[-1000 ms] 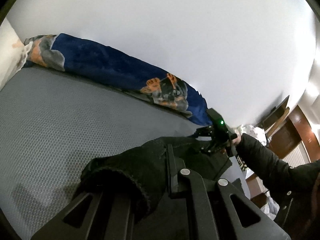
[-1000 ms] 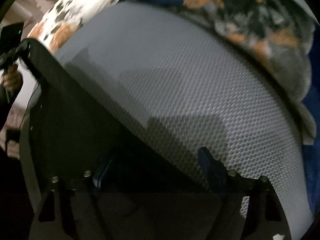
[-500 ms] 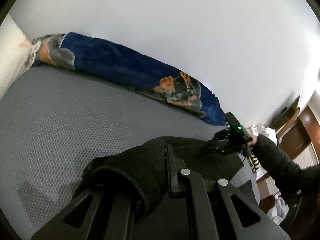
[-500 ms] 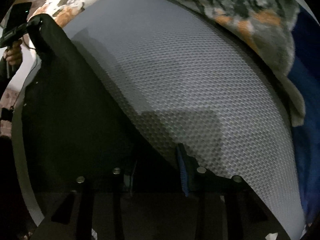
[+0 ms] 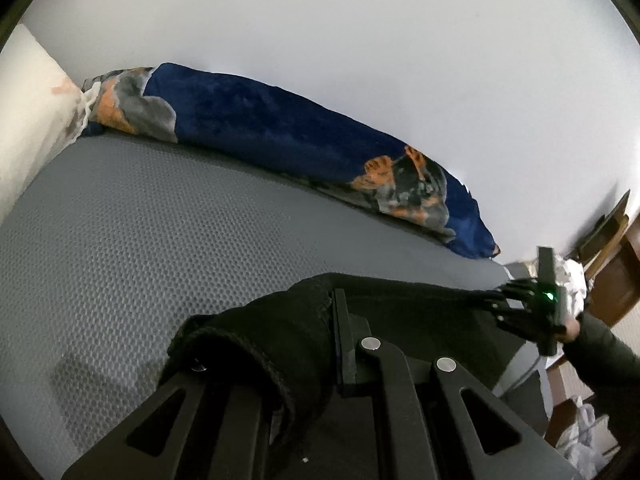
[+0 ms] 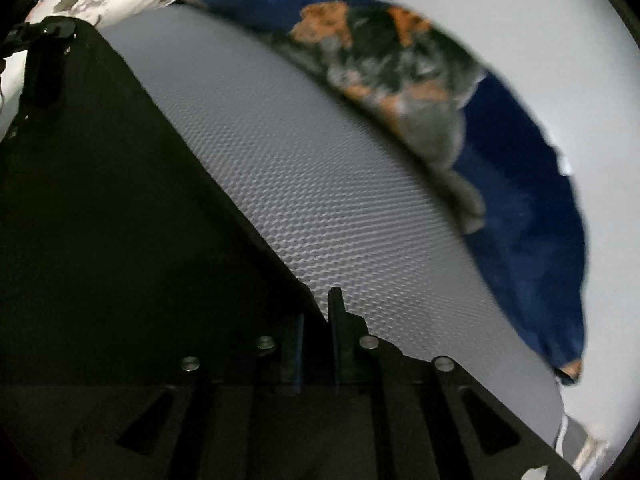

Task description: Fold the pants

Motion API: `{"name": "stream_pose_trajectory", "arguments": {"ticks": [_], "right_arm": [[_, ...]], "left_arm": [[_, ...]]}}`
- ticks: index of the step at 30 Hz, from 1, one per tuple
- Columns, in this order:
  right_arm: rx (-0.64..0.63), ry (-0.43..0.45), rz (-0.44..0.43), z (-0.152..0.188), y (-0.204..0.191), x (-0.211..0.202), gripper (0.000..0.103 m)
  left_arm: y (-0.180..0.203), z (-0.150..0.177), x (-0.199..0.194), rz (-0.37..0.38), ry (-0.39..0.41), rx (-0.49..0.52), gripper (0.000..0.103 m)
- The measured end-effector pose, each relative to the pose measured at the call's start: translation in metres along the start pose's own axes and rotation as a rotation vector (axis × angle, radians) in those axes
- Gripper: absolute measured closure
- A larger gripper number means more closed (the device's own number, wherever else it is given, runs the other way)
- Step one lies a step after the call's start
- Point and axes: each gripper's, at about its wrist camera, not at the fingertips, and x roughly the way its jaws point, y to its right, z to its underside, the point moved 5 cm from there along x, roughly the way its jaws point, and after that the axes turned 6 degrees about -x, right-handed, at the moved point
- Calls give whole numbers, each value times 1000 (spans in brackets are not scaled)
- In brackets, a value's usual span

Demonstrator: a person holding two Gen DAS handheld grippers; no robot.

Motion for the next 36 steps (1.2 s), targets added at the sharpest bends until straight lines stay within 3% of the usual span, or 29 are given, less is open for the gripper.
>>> {"name": "stream_pose_trajectory", "arguments": {"ticks": [7, 13, 17, 22, 30, 34, 36], "right_arm": [[34, 9, 119, 11, -8, -36, 97], [71, 53, 147, 23, -30, -87, 97], [126, 84, 138, 46, -53, -125, 97], [186, 87, 77, 85, -93, -154, 97], [225, -28, -70, 152, -176, -150, 97], [218, -69, -107, 167, -199, -137, 98], [222, -67, -98, 169, -202, -134, 98]], "left_arm": [[-5, 0, 2, -4, -17, 12, 95], [7, 17, -38, 102, -43, 65, 95], [14, 45, -66, 159, -106, 137, 94], [19, 99, -92, 173, -229, 259, 92], [4, 181, -98, 129, -418, 344, 87], [-19, 214, -92, 16, -493, 357, 68], [-23, 219, -99, 12, -479, 334, 63]]}}
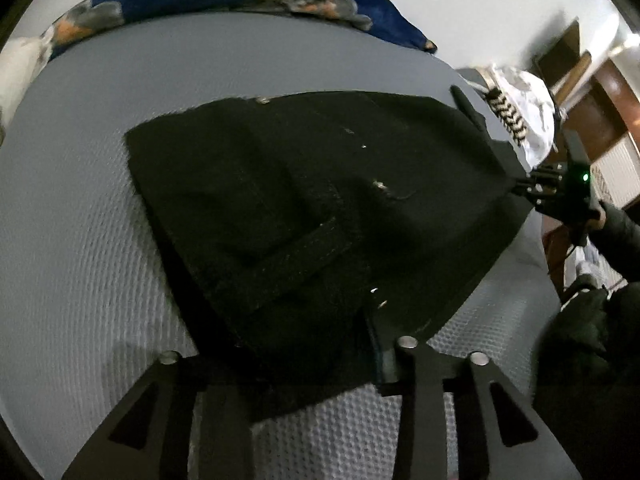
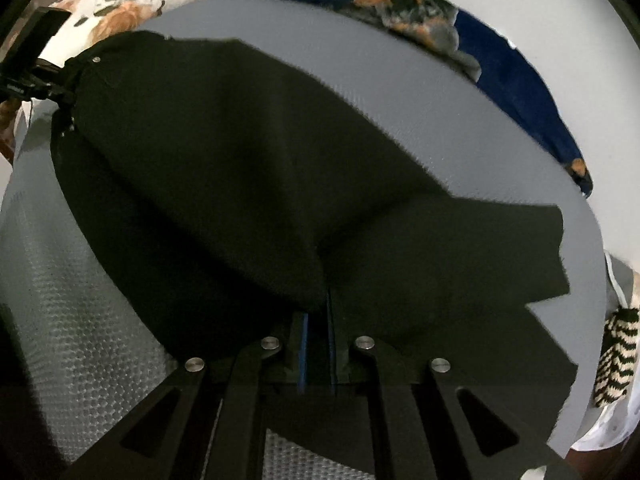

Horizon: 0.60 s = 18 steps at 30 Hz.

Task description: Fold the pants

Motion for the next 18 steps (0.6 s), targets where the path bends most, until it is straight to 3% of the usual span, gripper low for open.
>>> {"name": "stream_pose_trajectory", "arguments": {"ticks": [3, 5, 8, 13, 18], "right_arm": [[9, -2, -5, 0, 0, 2, 98], [11, -2, -8, 0, 0, 2, 98], [13, 10, -8, 0, -1, 0, 98], [24, 33, -6, -2, 0, -2, 98], [32, 60, 0, -4, 0, -6, 98]], "left_arm": [[-2, 7, -13, -37, 38, -30, 50], [-4, 14, -23, -76, 60, -57, 48], [-16, 26, -44, -94, 95, -176, 48], [-25, 39, -60, -2, 152, -492, 48], [-18, 38, -40, 108, 129, -686, 48]]}}
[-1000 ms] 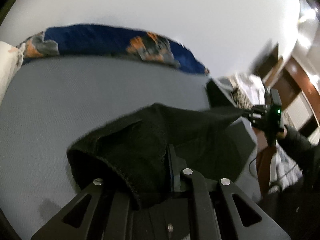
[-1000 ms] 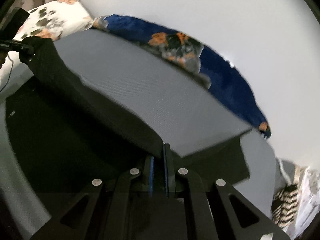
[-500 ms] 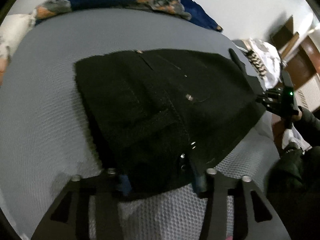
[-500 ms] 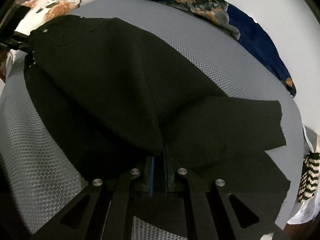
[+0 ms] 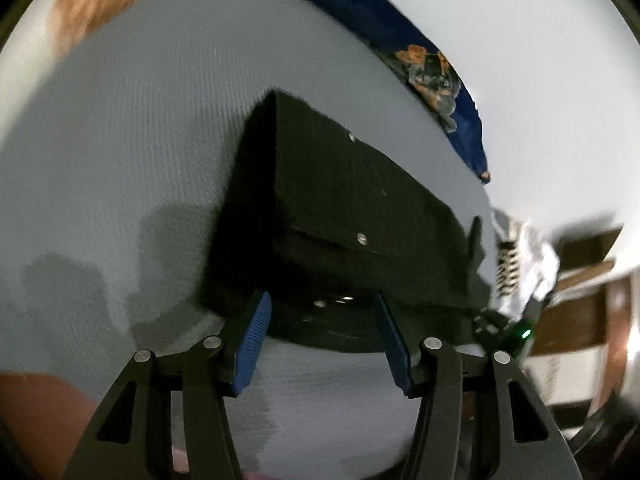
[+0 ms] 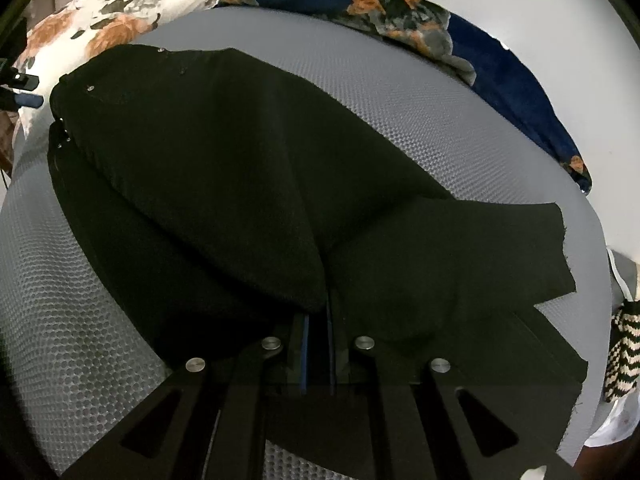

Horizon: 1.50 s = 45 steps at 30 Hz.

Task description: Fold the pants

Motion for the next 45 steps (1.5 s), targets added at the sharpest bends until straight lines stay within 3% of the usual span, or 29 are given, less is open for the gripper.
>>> {"name": "stream_pose_trajectory", "arguments": {"ticks": [5, 12, 13, 16, 21, 25, 29, 32, 37, 45], "right_arm": [[6, 23, 9, -1, 0, -5, 98], [15, 44, 11, 0, -1, -9, 97], [13, 47, 11, 0, -1, -9, 97], [8, 54, 3, 1, -1, -10, 95], [-5, 32, -1, 1, -3, -5, 97], [-51, 11, 15, -1, -5, -23, 98], [-78, -12, 15, 1, -15, -39, 98], [-87, -63, -20, 13, -28, -28, 98], [-84, -136, -78, 30, -44, -8, 98], [-31, -165, -141, 31, -43, 1, 97]], "left_arm": [[-9, -4, 31, -8, -44, -172, 48], [-10, -12, 51, -8, 18, -313, 52], [-11, -12, 49, -16, 32, -298, 60], [-10, -10, 41, -43, 64, -257, 67], [3, -21, 56, -51, 62, -248, 71], [13, -32, 47, -38, 81, -195, 76], [28, -40, 38, -44, 101, -81, 76], [24, -40, 44, -94, 77, -20, 77], [8, -31, 48, -137, 34, -3, 78], [11, -29, 56, -239, 25, 61, 73]]}}
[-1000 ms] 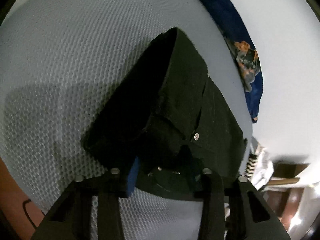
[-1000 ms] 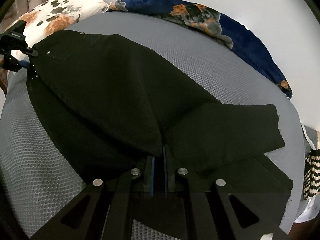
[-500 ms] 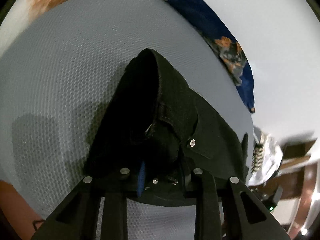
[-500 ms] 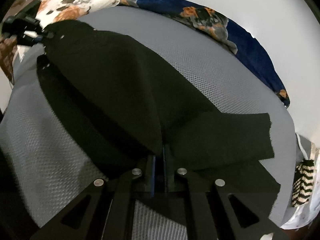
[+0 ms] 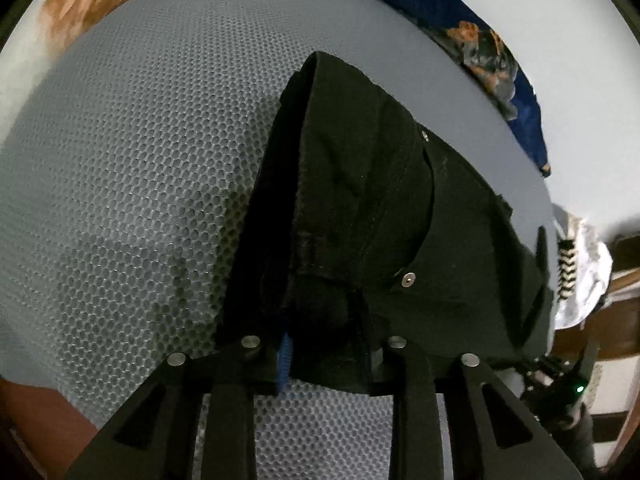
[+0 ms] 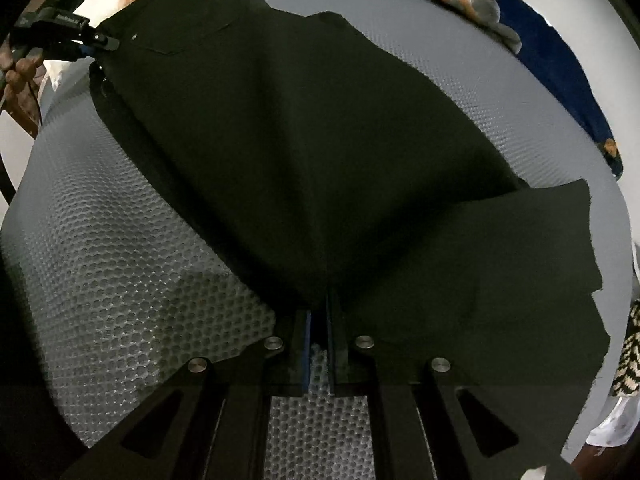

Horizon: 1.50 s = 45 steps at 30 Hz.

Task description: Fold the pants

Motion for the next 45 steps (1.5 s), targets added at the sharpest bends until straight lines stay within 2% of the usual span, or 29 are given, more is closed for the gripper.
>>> {"name": "stream_pose_trajectory", "arguments": {"ticks": [5, 10, 13, 15, 19, 22, 25, 28, 30, 34, 39, 40, 45], "right_arm": [[59, 14, -36, -2, 6, -1, 95], [93, 36, -59, -1, 9, -2, 93], [104, 48, -70, -2, 11, -2, 91], [109, 59, -76, -2, 12, -3, 90], [121, 71, -83, -1, 11, -1, 88], [133, 80, -86, -3, 12, -4, 87], [153, 91, -97, -6, 15, -6, 87], [181, 104, -109, -12, 25, -5, 87], [200, 110, -116, -9, 23, -8, 87], [228, 119, -118, -7, 25, -10, 83], [267, 143, -139, -5, 27, -12, 83], [270, 144, -141, -6, 28, -11, 83], [281, 159, -157, -7, 28, -15, 83]], "left_arm": [[9, 3, -16, -83, 7, 82, 55], [13, 13, -32, -146, -10, 151, 49], [5, 21, -38, -229, -21, 217, 49], [0, 20, -44, -264, 8, 220, 49], [17, 19, -66, -216, 129, 237, 49], [53, 29, -76, -212, 263, 364, 49], [102, 54, -60, -198, 302, 559, 49], [146, 81, -30, -143, 252, 726, 49], [171, 98, -7, -101, 206, 799, 49], [217, 128, 30, -14, 110, 899, 49], [254, 159, 64, 10, 34, 1005, 49], [261, 164, 71, 16, 25, 1020, 51], [288, 186, 105, 23, -30, 1076, 72]]}}
